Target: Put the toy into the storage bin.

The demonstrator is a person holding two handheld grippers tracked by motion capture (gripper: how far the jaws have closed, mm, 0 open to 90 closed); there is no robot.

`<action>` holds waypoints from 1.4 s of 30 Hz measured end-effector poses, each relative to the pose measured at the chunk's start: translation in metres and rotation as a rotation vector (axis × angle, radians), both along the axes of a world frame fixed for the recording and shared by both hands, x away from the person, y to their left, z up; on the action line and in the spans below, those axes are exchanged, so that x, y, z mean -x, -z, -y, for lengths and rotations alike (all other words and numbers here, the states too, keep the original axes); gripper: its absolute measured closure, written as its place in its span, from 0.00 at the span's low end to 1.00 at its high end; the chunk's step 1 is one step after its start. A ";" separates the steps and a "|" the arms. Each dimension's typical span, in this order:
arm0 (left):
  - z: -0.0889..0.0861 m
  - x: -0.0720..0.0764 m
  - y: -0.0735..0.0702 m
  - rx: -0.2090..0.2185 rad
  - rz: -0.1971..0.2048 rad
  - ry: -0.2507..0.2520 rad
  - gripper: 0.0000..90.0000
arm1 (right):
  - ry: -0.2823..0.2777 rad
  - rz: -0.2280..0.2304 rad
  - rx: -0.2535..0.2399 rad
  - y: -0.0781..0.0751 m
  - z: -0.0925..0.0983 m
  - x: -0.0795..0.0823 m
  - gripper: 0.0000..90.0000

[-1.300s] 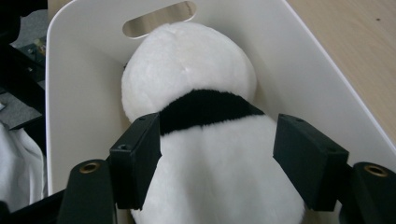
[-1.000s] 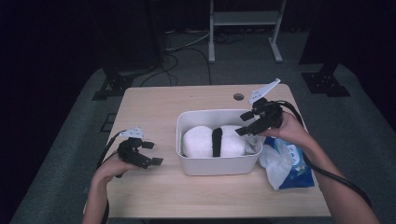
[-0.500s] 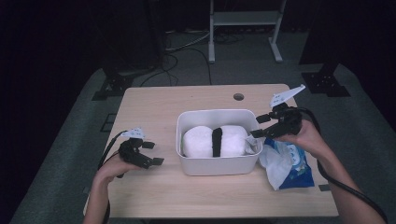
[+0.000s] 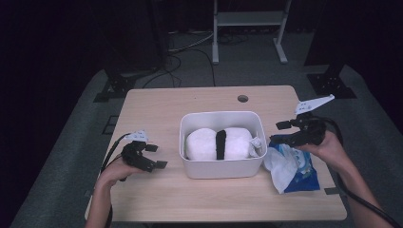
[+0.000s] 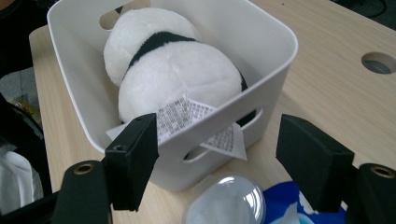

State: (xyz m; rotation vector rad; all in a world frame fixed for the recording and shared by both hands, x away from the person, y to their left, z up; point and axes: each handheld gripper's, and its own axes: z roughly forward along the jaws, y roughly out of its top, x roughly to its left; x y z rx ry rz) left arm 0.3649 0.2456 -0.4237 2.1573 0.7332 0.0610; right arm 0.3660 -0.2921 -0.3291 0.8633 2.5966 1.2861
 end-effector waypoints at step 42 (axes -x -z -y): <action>0.000 0.002 0.005 -0.013 -0.001 0.001 0.09 | 0.161 -0.020 -0.060 0.078 0.053 0.061 0.29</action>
